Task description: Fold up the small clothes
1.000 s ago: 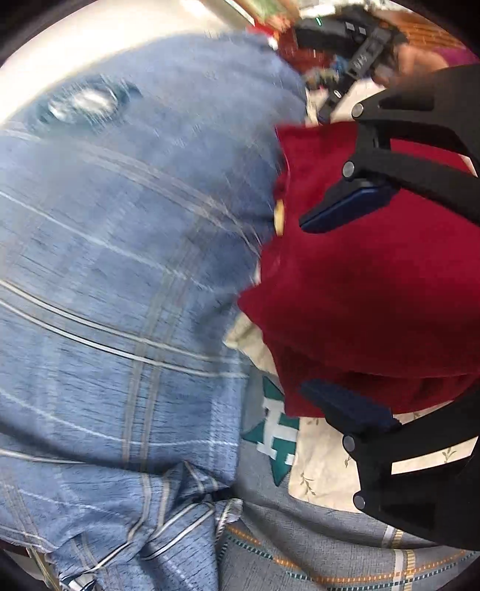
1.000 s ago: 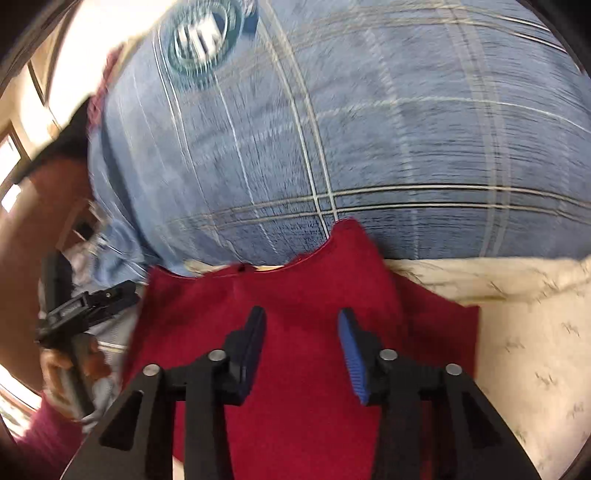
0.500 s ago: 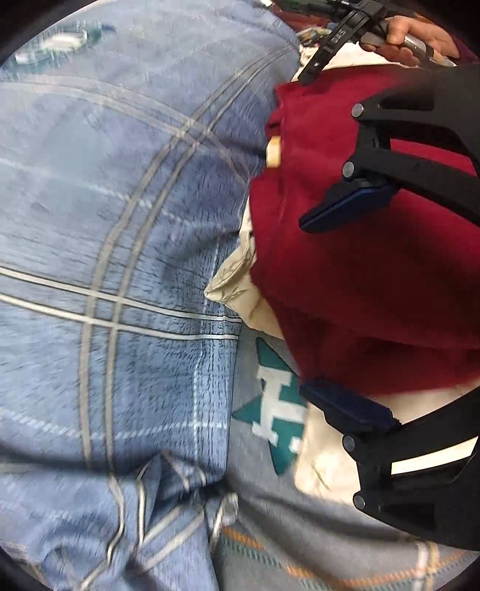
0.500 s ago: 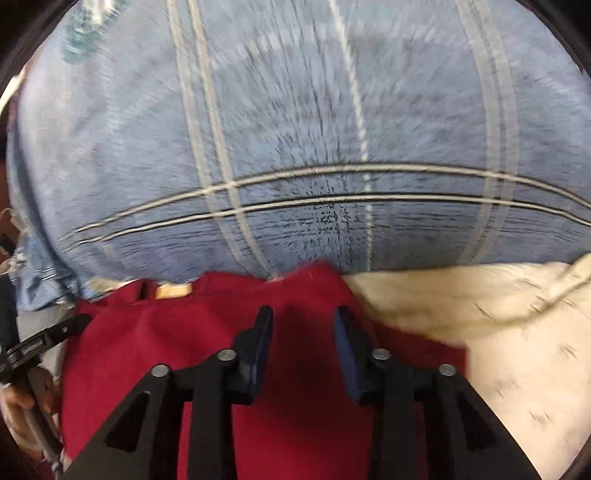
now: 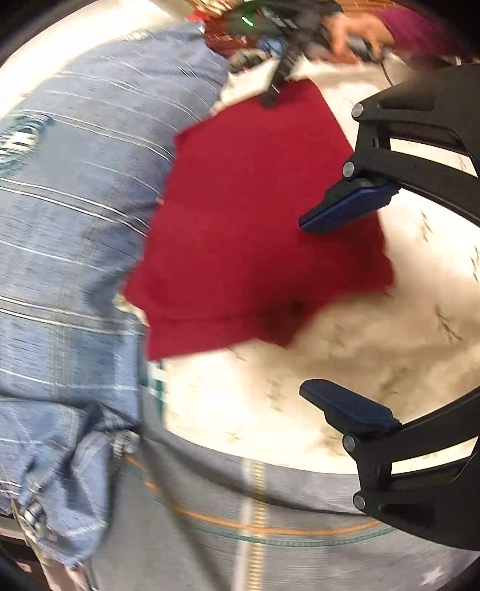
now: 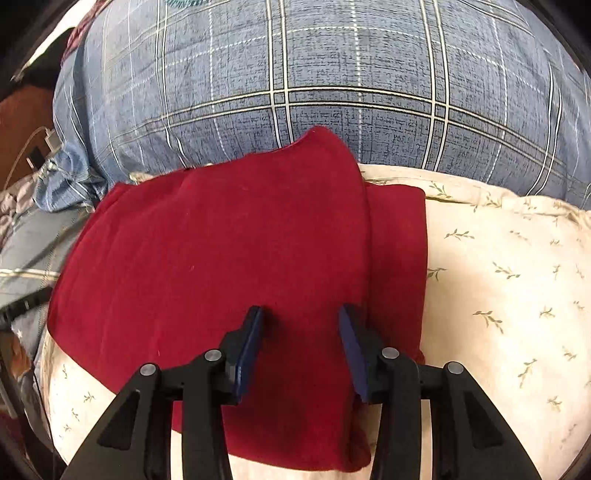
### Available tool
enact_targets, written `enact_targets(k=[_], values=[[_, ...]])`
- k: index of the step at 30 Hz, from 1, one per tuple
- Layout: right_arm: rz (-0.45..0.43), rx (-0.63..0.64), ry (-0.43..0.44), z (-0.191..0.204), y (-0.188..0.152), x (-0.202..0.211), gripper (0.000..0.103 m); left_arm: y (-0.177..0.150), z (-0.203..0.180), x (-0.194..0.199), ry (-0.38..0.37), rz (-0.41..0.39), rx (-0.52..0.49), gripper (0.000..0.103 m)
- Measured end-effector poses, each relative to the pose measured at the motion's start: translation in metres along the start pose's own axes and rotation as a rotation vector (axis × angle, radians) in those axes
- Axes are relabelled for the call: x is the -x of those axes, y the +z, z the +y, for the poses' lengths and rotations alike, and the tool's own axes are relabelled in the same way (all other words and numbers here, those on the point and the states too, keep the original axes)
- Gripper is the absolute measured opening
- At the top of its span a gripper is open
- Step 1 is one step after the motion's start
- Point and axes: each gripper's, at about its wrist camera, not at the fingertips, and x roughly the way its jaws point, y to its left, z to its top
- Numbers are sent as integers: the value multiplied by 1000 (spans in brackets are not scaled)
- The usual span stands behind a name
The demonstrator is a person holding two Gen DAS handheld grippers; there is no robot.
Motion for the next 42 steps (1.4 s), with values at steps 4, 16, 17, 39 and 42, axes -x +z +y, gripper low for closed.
enact_targets(k=[4, 16, 17, 39, 42], values=[[-10, -20, 45, 17, 14, 17, 47, -5, 3, -7, 30, -14, 11, 82], [14, 106, 74, 102, 21, -23, 48, -7, 2, -12, 49, -42, -12, 82], [22, 103, 72, 100, 16, -28, 48, -7, 3, -14, 49, -38, -12, 82], [8, 255, 240, 251, 108, -88, 32, 7, 1, -21, 12, -63, 36, 83], [62, 269, 202, 265, 115, -120, 27, 8, 3, -24, 4, -54, 33, 83]])
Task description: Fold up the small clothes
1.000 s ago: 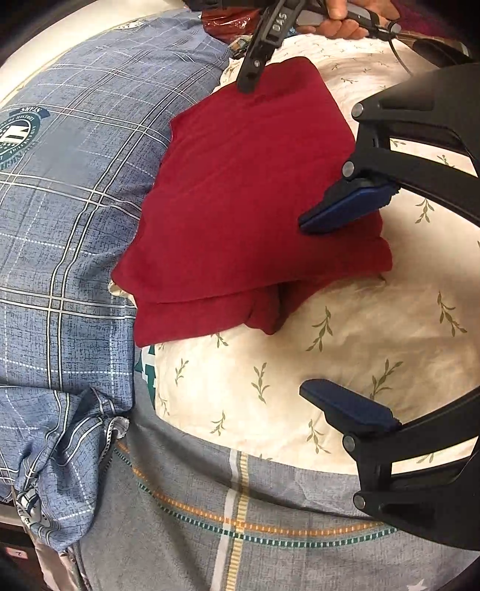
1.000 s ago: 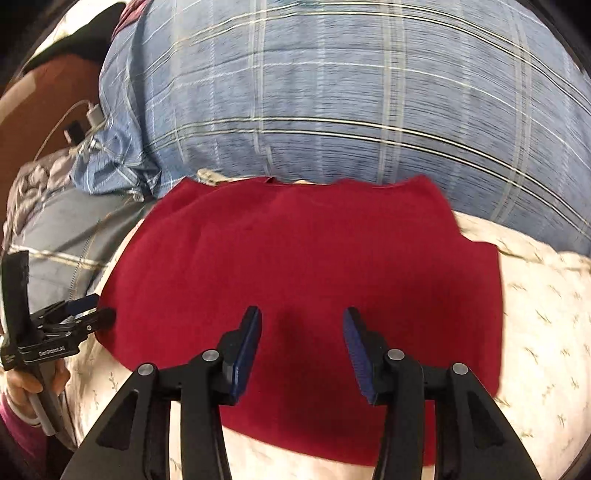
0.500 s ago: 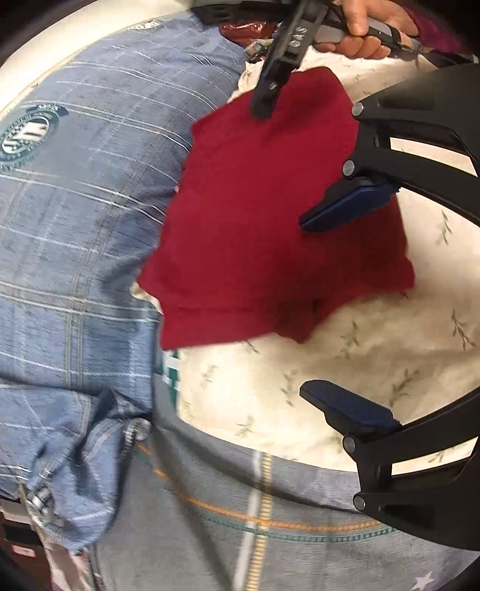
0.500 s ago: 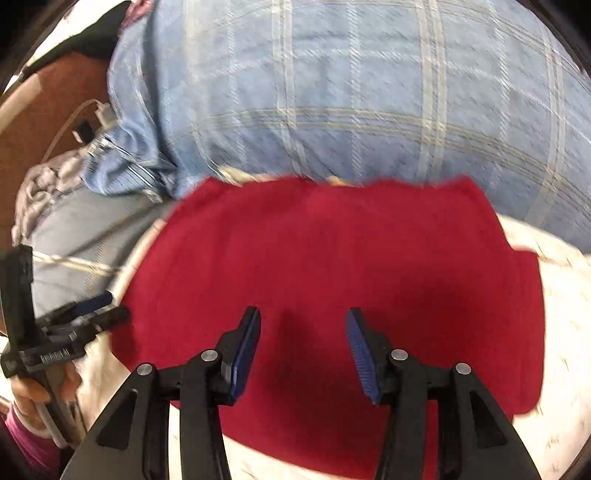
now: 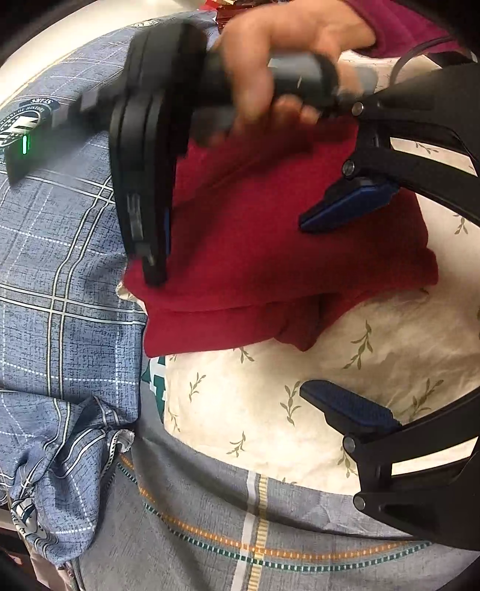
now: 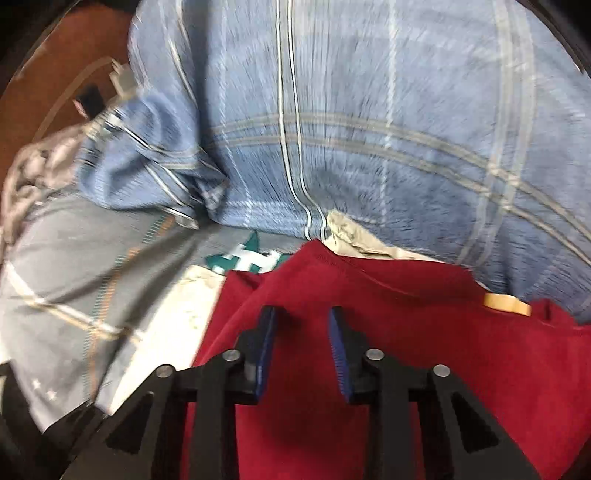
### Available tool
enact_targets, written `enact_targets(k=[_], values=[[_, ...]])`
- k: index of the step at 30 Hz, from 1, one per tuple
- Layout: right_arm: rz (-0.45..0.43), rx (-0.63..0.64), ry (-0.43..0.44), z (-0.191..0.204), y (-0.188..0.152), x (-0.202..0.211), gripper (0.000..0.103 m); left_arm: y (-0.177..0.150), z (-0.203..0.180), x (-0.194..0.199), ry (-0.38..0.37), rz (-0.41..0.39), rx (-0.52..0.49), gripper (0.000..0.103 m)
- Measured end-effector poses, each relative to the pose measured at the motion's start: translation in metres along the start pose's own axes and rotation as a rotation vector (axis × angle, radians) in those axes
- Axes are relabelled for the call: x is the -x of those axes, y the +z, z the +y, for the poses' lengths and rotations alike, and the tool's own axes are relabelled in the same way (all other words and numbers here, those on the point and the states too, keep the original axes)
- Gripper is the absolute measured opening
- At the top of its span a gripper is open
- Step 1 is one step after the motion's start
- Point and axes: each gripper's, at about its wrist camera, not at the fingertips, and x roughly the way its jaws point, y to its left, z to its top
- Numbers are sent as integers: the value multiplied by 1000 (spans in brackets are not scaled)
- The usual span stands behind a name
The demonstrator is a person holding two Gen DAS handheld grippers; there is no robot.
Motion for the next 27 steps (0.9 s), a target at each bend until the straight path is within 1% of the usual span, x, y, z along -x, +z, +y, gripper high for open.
enact_targets(k=[2, 5, 8, 10, 12, 13, 14, 16, 17, 19, 20, 22, 25, 27], values=[[23, -14, -1, 0, 3, -19, 27, 2, 0, -1, -1, 0, -5, 83], [20, -25, -15, -1, 5, -32, 28, 3, 3, -2, -12, 3, 9, 83], [33, -41, 11, -6, 8, -27, 29, 2, 4, -1, -15, 1, 16, 83], [34, -71, 43, -11, 9, -14, 32, 1, 4, 1, -11, 0, 17, 83], [38, -90, 77, -11, 10, -5, 45, 0, 3, 2, -11, -2, 23, 83], [44, -88, 86, -8, 11, -3, 62, -1, 4, 3, -14, -3, 27, 83], [59, -75, 85, -3, 11, -4, 72, -1, 4, 3, -17, -4, 29, 83], [95, -41, 84, 9, 12, -12, 75, -2, 6, 4, -25, -4, 33, 83], [116, -17, 67, 17, 13, -18, 80, -2, 6, 5, -27, -5, 35, 83], [140, 37, 7, 30, 13, -29, 81, -3, 6, 4, -26, -7, 33, 83], [143, 69, -34, 35, 13, -33, 84, -3, 6, 4, -24, -9, 30, 84], [149, 95, -66, 41, 12, -41, 87, -3, 6, 3, -20, -13, 25, 84], [143, 105, -88, 44, 11, -45, 87, -3, 6, 1, -21, -14, 26, 84], [130, 105, -87, 43, 9, -46, 84, -3, 4, 2, -20, -14, 26, 85]])
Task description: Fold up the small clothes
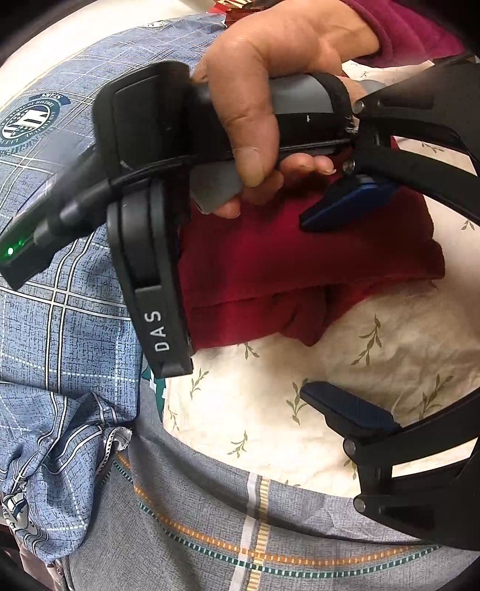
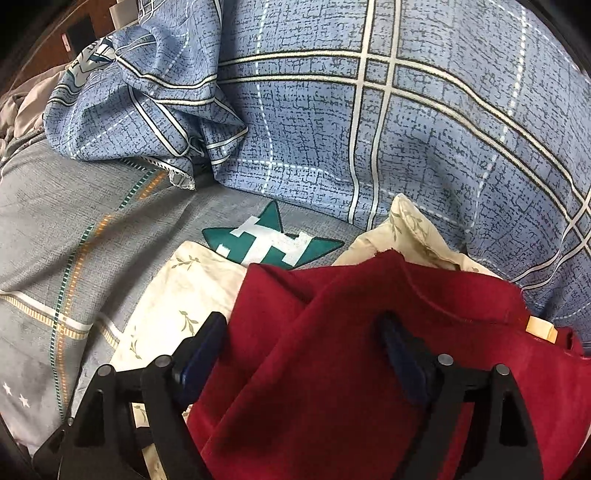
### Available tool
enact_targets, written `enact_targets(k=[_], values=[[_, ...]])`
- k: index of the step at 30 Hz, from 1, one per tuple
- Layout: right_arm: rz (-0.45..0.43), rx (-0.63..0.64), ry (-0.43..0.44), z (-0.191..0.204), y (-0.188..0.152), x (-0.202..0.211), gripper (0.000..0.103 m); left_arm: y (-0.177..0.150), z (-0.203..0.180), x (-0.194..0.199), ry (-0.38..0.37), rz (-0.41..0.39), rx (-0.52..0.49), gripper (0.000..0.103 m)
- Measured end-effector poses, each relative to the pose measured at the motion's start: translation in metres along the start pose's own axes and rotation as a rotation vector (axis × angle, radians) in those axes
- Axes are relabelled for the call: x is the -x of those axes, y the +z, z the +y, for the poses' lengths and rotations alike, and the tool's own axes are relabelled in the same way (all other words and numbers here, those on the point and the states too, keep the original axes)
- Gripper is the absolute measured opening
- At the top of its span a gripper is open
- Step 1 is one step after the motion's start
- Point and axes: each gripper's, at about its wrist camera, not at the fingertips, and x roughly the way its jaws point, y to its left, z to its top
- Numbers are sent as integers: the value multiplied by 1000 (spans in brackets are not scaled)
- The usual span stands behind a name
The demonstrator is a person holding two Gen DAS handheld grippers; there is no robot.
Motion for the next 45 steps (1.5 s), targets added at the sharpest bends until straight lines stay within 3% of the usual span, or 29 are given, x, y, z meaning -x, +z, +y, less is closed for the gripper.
enact_targets(k=[6, 9, 13, 20, 22, 24, 25, 27, 28, 31, 33, 34, 35, 37, 39, 40, 41, 42, 45], values=[[-36, 0, -25, -4, -9, 7, 65, 0, -1, -2, 5, -2, -4, 86], [-60, 0, -23, -11, -14, 19, 49, 1, -2, -3, 7, -3, -4, 86], [-84, -9, 29, -25, -21, 39, 20, 4, 1, -2, -29, -22, 16, 86], [-120, -80, 148, -45, -24, 68, 15, 12, 7, -6, -151, -39, 77, 86], [-124, -95, 165, -49, -26, 74, 15, 13, 7, -10, -164, -31, 83, 85], [-119, -110, 187, -53, -26, 75, 14, 15, 7, -11, -191, -44, 84, 71], [-116, -114, 193, -54, -26, 75, 14, 17, 7, -10, -222, -46, 81, 56], [-108, -119, 201, -54, -26, 72, 15, 18, 6, -7, -236, -62, 78, 51], [-99, -126, 205, -56, -26, 74, 15, 19, 5, -5, -239, -72, 73, 43], [-78, -143, 216, -55, -22, 70, 29, 20, 3, 3, -262, -97, 59, 35], [-59, -163, 236, -51, -17, 65, 51, 21, -2, 9, -268, -110, 38, 35], [-42, -161, 248, -47, -16, 63, 69, 20, -4, 8, -268, -112, 30, 35], [-21, -153, 248, -42, -16, 60, 77, 19, -6, 9, -265, -114, 20, 35], [10, -134, 220, -31, -17, 50, 77, 20, -8, 7, -257, -112, 13, 35], [26, -95, 181, -20, -19, 40, 65, 21, -6, 5, -246, -106, 12, 35], [25, -72, 135, -14, -20, 37, 36, 21, -5, 5, -238, -101, 15, 35], [3, -60, 72, -12, -22, 38, 24, 20, -4, 5, -229, -95, 17, 36], [-12, -60, 65, -13, -23, 40, 23, 20, -3, 5, -219, -87, 16, 36], [-62, -76, 102, -22, -30, 55, 18, 19, -7, 8, -182, -59, -7, 65]])
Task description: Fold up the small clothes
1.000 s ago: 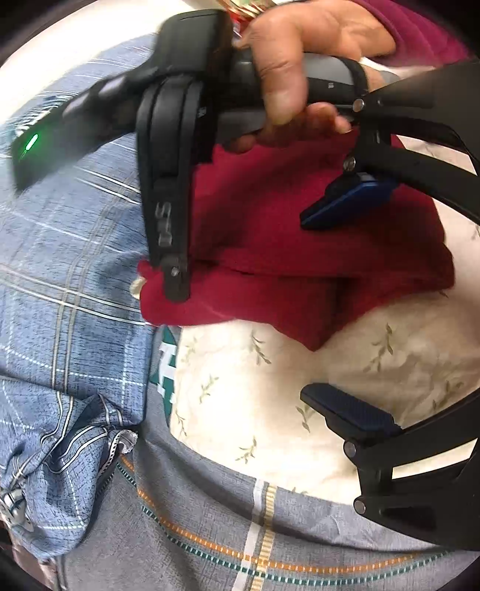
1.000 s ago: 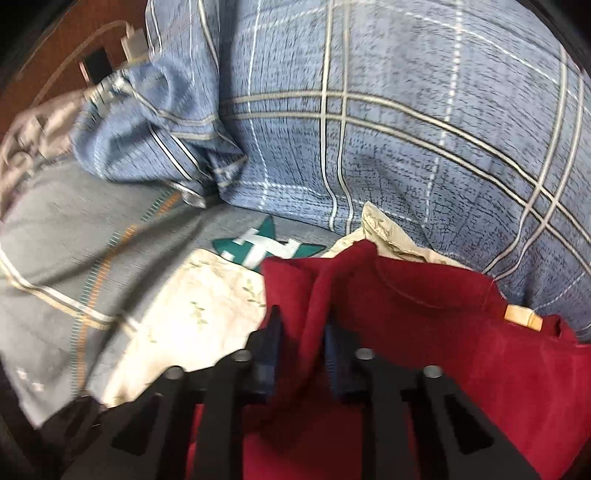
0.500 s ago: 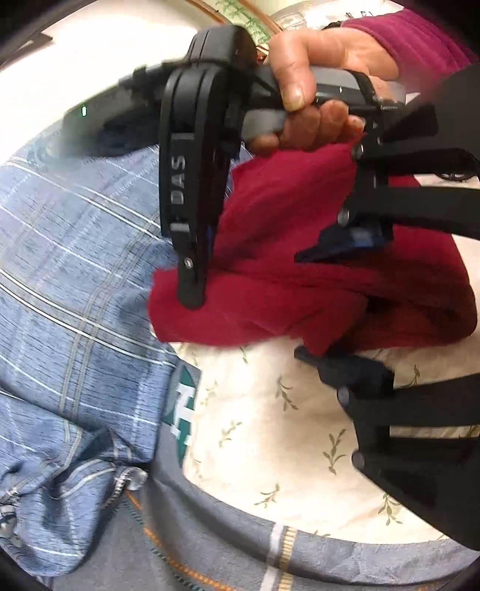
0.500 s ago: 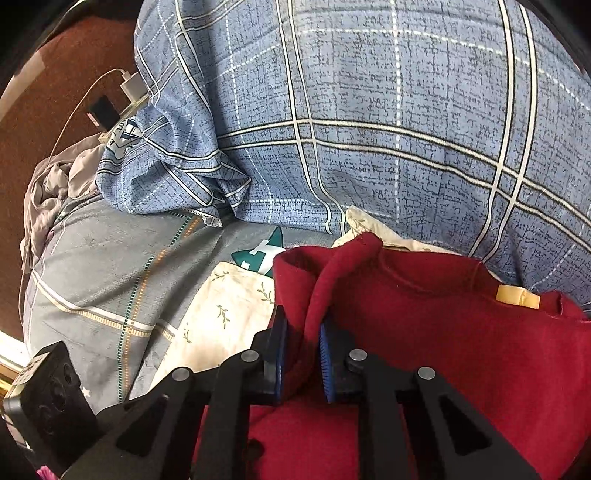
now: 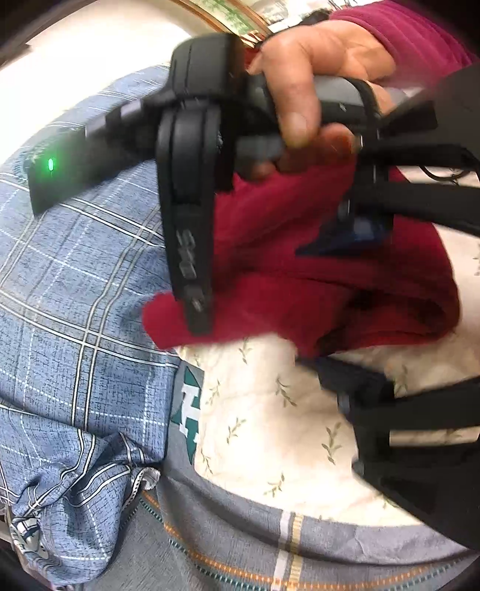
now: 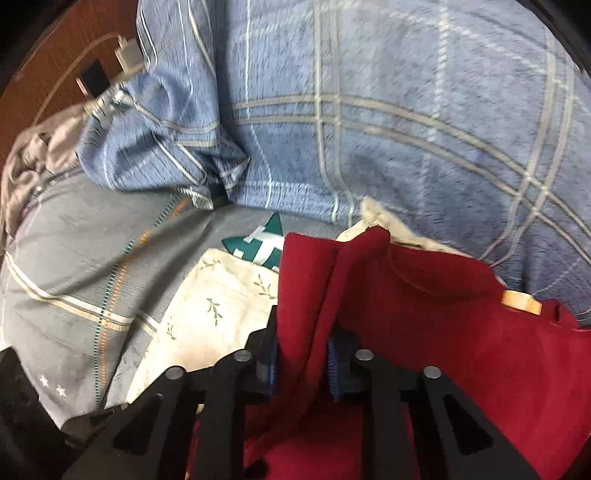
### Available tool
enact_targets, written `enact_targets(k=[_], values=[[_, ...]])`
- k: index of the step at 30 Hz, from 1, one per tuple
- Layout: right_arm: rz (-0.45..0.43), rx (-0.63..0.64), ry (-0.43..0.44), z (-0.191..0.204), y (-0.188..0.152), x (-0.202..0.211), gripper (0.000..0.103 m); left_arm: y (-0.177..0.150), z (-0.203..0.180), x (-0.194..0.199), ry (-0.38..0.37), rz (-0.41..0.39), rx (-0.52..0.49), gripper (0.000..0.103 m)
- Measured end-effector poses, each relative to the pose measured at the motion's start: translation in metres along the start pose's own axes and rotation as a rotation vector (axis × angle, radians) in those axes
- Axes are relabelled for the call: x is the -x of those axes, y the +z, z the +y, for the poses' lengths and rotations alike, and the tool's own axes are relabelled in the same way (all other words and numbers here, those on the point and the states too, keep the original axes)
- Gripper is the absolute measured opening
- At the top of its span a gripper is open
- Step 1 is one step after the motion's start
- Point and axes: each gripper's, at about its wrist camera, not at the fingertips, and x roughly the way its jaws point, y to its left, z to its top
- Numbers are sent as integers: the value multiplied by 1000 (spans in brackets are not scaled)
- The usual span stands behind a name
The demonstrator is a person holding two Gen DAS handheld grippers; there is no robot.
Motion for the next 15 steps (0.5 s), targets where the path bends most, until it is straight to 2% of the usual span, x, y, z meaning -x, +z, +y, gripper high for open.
enact_targets(k=[1, 2, 6, 11, 12, 14, 15], values=[[-16, -3, 7, -4, -2, 7, 17, -2, -2, 3, 14, -4, -15, 76], [-24, -8, 11, -6, -3, 11, 17, -4, -4, 5, 37, -13, -33, 81], [-62, -37, 41, -20, -6, 31, 16, -10, -3, 8, 72, -18, -52, 83], [-84, -72, 73, -29, -11, 40, 16, -17, -10, -12, 29, 19, -62, 82], [-89, -79, 78, -31, -12, 42, 16, -18, -13, -12, 21, 22, -73, 78], [-98, -96, 91, -37, -16, 45, 15, -22, -25, -11, -9, 31, -118, 34], [-101, -104, 99, -40, -17, 47, 15, -22, -29, -10, -10, 33, -127, 27]])
